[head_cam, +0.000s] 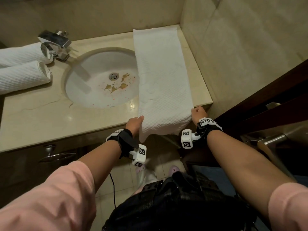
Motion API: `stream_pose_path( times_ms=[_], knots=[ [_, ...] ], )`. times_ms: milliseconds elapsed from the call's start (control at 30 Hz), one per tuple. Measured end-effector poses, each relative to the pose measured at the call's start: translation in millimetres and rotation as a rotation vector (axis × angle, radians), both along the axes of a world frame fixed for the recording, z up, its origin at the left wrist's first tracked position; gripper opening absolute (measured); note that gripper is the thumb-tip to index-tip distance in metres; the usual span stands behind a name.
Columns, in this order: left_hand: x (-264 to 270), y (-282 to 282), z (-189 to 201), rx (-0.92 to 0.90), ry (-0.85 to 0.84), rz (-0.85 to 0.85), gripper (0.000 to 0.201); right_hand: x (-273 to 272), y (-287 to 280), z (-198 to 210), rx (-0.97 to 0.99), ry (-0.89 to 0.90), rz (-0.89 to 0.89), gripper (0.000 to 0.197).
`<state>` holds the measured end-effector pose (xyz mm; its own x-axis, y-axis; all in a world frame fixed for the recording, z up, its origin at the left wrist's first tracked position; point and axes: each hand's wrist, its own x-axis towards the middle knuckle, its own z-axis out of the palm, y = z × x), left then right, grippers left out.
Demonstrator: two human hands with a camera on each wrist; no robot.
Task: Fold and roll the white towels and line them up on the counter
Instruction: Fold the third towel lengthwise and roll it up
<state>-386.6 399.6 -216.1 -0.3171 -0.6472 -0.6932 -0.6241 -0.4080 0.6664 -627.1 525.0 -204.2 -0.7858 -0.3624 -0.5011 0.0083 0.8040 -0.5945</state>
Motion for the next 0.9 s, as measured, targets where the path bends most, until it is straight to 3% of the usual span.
stream_pose_path(
  times_ms=[67,167,367,467,600,700,800,900],
  knots=[
    [1.7,0.3,-5.9,-0.109,-0.067,-0.069,0.047,2.1,2.7,-3.0,0.005,0.039,0.006,0.023],
    [2.7,2.3,-11.6,-0.203,-0.120,-0.125,0.044,2.1,4.7,-9.6,-0.015,0.068,-0.026,0.023],
    [-2.0,7.5,-15.5,-0.258,-0.159,-0.148,0.041,-3.0,3.9,-15.7,-0.072,0.083,-0.079,0.030],
    [-1.4,7.9,-16.5,-0.269,-0.170,-0.168,0.041,-3.6,4.9,-16.9,-0.080,0.071,-0.100,0.023],
    [2.5,7.4,-19.3,-0.234,-0.123,-0.144,0.042,-6.0,3.7,-20.9,-0.117,0.031,-0.162,0.027],
    [4.2,10.6,-25.0,-0.178,-0.049,-0.203,0.030,-4.8,-1.7,-20.0,-0.100,-0.056,-0.152,0.032],
    [4.9,15.4,-28.7,-0.055,0.075,-0.193,0.058,0.2,-6.9,-14.1,-0.049,-0.201,-0.077,0.036],
    [1.4,15.2,-27.6,-0.029,0.094,-0.192,0.055,4.2,-7.1,-13.1,-0.018,-0.239,-0.036,0.056]
  ],
)
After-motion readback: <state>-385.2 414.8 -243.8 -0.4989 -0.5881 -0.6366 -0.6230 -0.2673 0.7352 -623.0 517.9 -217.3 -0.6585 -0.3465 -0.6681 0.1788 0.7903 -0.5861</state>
